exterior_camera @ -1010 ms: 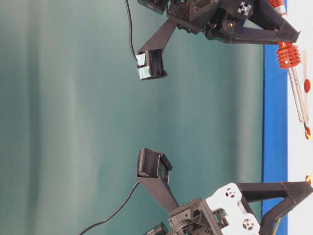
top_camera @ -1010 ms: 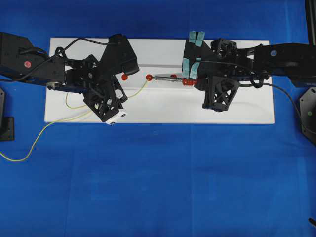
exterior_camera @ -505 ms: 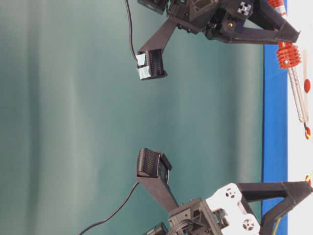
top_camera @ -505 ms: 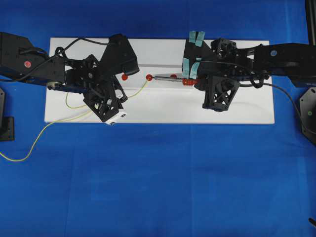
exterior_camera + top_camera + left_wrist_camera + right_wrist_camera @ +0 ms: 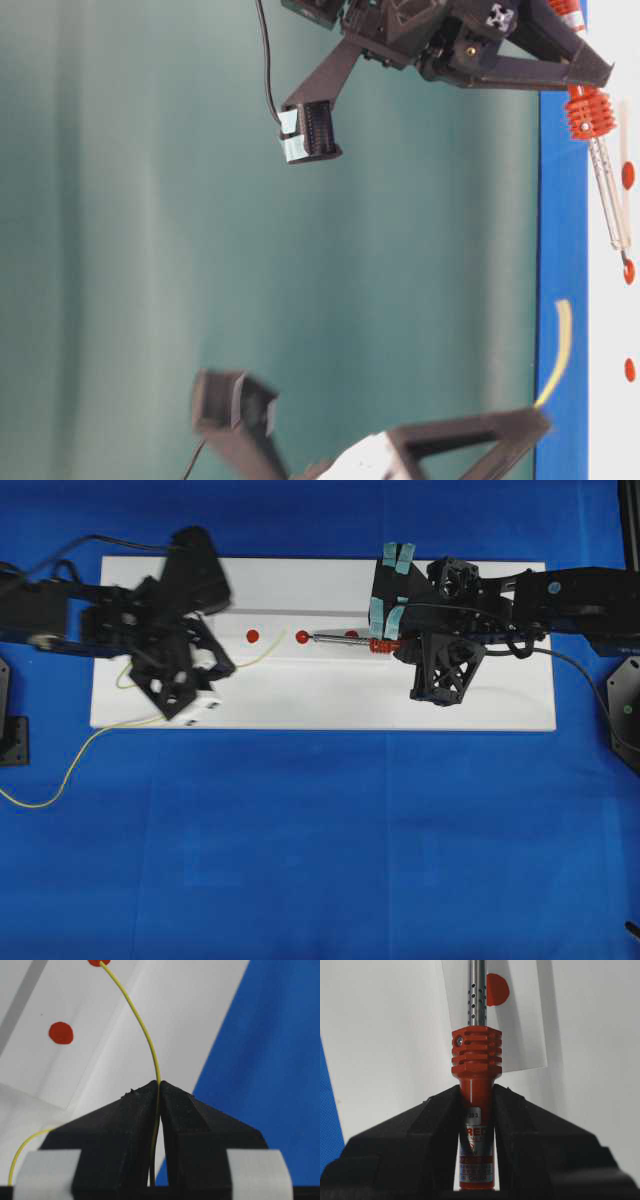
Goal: Touch the tip of the soldering iron to the tip of the solder at the mark.
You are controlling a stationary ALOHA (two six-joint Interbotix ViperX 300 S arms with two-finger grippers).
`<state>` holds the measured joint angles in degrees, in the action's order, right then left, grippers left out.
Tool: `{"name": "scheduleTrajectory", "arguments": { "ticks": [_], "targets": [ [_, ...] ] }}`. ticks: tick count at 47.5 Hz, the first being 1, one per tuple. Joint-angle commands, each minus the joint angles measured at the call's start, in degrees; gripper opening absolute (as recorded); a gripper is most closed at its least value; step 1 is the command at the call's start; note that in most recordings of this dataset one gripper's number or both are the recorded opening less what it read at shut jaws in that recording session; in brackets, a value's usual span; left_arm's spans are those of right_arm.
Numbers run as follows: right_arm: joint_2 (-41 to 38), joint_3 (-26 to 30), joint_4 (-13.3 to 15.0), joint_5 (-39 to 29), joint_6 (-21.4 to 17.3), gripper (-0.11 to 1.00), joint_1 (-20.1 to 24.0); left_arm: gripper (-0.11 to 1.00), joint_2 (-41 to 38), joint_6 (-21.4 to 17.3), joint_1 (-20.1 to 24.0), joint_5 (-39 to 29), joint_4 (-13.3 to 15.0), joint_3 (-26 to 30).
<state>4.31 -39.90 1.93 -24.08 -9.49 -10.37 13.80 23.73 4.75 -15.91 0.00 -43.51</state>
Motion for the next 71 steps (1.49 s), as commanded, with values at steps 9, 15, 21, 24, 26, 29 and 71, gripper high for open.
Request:
{"name": "scheduleTrajectory", "arguments": {
  "ticks": [9,15,21,24,26,29,71],
  "targets": [
    [0.7,0.97,0.18,0.53,0.0,0.07,0.0,0.02,7.38,0.18,-0.09,0.35,-0.18,-2.9],
    [1.32,0.7,0.09,0.53,0.0,0.06,0.0,0.02,7.12,0.18,-0.09,0.44,-0.18,-2.64],
    [4.22,-0.53,0.09,0.53,0.0,0.07,-0.09,0.02,6.94,0.09,-0.09,0.35,-0.18,-2.55],
    [6.06,-1.67,0.18,0.53,0.0,0.06,-0.09,0.02,7.03,0.09,-0.09,0.35,-0.18,-2.64],
    [7.82,-2.72,0.09,0.53,-0.09,0.07,-0.26,0.02,7.03,0.18,-0.09,0.26,-0.18,-2.64],
    [9.93,-4.22,0.09,0.53,-0.09,0.07,-0.35,0.02,7.03,0.18,-0.09,0.26,-0.18,-2.64],
    [21.62,-13.8,0.18,0.44,-1.41,0.07,-0.79,0.02,-1.23,-0.09,-0.18,0.35,-0.18,4.57]
  ]
}}
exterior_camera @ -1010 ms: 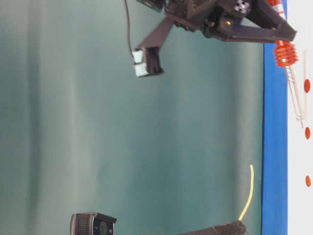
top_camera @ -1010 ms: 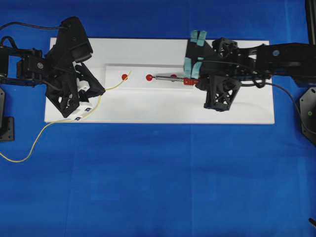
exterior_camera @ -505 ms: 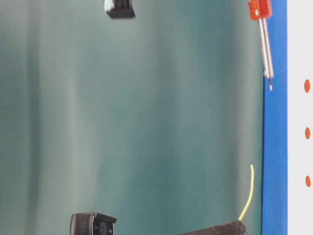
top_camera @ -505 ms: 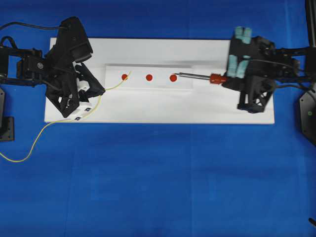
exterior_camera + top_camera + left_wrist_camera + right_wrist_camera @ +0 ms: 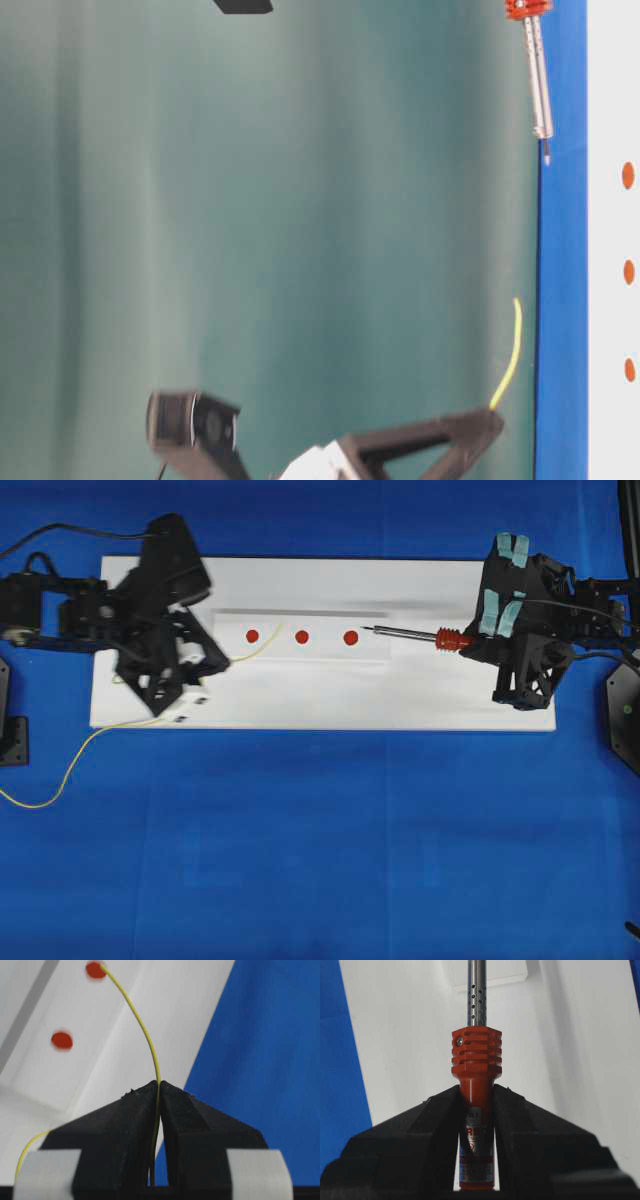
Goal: Touch the tip of the soldering iron to the tip of the solder at the mark.
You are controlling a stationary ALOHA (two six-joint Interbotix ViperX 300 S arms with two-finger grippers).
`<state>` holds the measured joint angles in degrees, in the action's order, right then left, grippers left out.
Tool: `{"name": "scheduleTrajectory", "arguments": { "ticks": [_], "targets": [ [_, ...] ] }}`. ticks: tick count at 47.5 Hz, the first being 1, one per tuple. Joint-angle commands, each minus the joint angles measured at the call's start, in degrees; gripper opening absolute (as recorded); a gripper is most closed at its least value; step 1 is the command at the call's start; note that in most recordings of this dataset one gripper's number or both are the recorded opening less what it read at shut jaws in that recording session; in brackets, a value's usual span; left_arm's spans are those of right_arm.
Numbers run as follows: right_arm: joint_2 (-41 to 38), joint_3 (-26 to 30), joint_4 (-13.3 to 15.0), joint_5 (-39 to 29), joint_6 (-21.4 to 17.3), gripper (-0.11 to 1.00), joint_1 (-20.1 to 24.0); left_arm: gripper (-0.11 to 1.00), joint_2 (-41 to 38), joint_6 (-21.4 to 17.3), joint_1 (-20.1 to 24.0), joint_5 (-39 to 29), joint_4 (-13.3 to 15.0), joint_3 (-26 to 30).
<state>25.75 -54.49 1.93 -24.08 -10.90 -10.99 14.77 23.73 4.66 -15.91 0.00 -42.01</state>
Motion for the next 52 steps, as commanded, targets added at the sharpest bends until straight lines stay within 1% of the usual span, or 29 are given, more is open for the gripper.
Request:
{"name": "scheduleTrajectory", "arguments": {
  "ticks": [1,11,19,26,32,52],
  "targets": [
    [0.18,0.79,0.09,0.44,-0.09,0.06,-0.26,0.02,-2.99,-0.09,-0.09,0.35,-0.18,3.78],
    [0.18,0.62,0.09,0.44,-0.09,0.07,-0.79,0.02,-12.39,-0.18,-0.53,-0.7,-0.18,10.99],
    [0.09,0.62,0.18,0.44,-0.09,0.07,-0.88,0.02,-16.26,-0.35,-0.44,-0.62,-0.18,14.68],
    [0.0,0.62,0.09,0.44,0.0,0.07,-0.88,0.02,-19.69,-0.26,-0.09,-0.44,-0.18,15.73],
    [-0.18,0.62,0.09,0.53,0.0,0.07,-0.88,0.02,-21.01,-0.26,-0.09,-0.35,-0.18,16.17],
    [-2.11,0.7,0.09,0.79,-0.09,0.06,-0.88,0.02,-21.09,-0.26,0.0,-0.09,-0.18,16.44]
  ]
}}
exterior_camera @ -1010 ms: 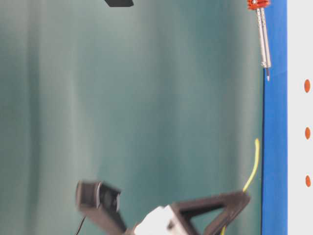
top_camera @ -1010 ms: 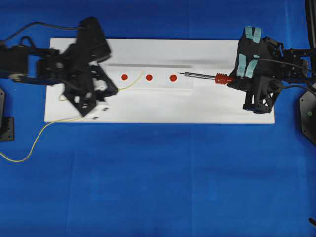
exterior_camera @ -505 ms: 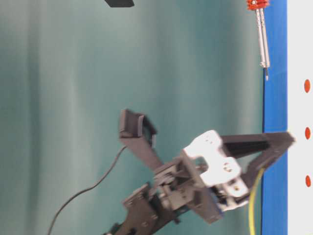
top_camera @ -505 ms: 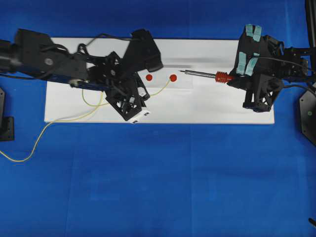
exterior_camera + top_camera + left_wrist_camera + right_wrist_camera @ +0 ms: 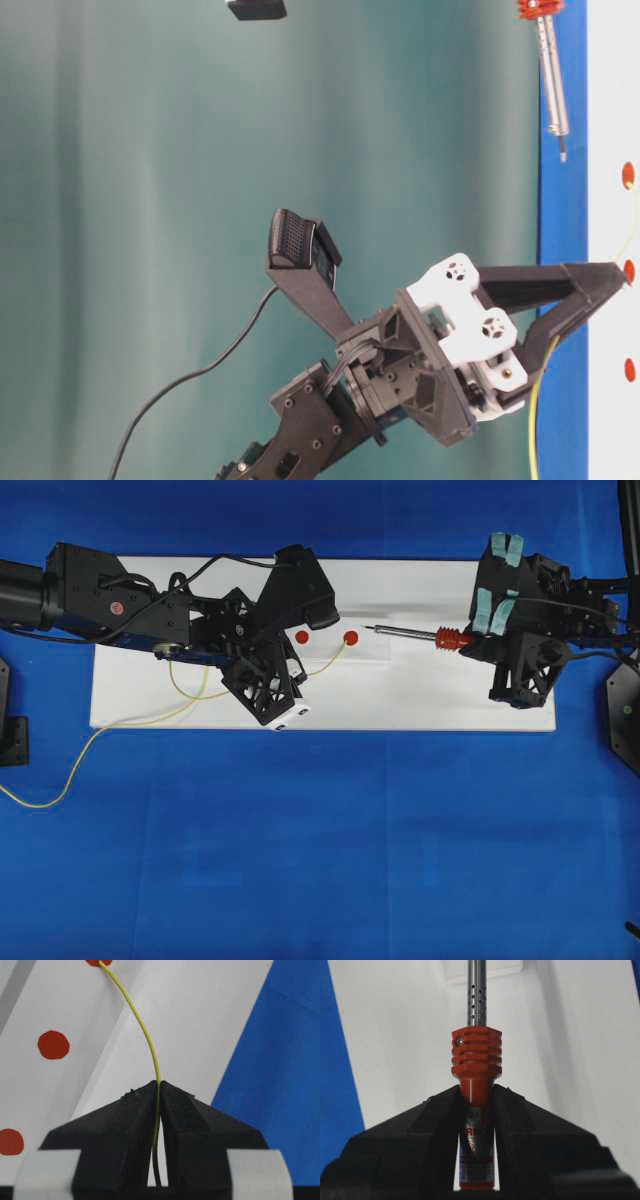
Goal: Touch the tip of the soldering iron to the tip of the solder at the mark.
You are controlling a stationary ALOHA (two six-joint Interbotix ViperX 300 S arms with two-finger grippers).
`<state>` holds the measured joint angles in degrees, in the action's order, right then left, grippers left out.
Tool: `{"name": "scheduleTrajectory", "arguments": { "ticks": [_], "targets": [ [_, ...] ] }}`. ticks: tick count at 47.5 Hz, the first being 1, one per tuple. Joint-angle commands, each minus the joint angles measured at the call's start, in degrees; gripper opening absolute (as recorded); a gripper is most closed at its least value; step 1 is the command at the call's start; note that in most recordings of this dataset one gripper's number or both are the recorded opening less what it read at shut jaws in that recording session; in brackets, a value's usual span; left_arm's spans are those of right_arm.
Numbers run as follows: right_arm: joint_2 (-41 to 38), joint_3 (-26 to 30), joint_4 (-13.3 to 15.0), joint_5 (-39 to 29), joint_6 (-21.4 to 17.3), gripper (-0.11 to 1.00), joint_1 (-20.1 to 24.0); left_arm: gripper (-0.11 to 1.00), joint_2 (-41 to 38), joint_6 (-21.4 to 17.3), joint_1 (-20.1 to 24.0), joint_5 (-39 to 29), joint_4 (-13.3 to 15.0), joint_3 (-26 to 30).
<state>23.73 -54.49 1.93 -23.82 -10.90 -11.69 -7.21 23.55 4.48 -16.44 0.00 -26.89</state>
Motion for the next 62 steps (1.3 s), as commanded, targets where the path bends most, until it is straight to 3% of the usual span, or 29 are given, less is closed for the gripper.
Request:
{"name": "scheduleTrajectory", "arguments": {
  "ticks": [1,28,62],
  "targets": [
    [-0.26,0.79,0.09,0.44,-0.09,0.07,-0.18,0.02,0.88,-0.09,0.18,0.44,-0.18,1.32],
    [-8.17,4.13,0.09,1.58,0.0,0.06,-0.18,0.02,0.7,-0.26,0.44,0.0,-0.18,1.49],
    [-9.4,5.01,0.09,1.14,0.0,0.07,-0.09,0.02,0.7,-0.44,0.35,-0.09,-0.18,1.49]
  ]
}}
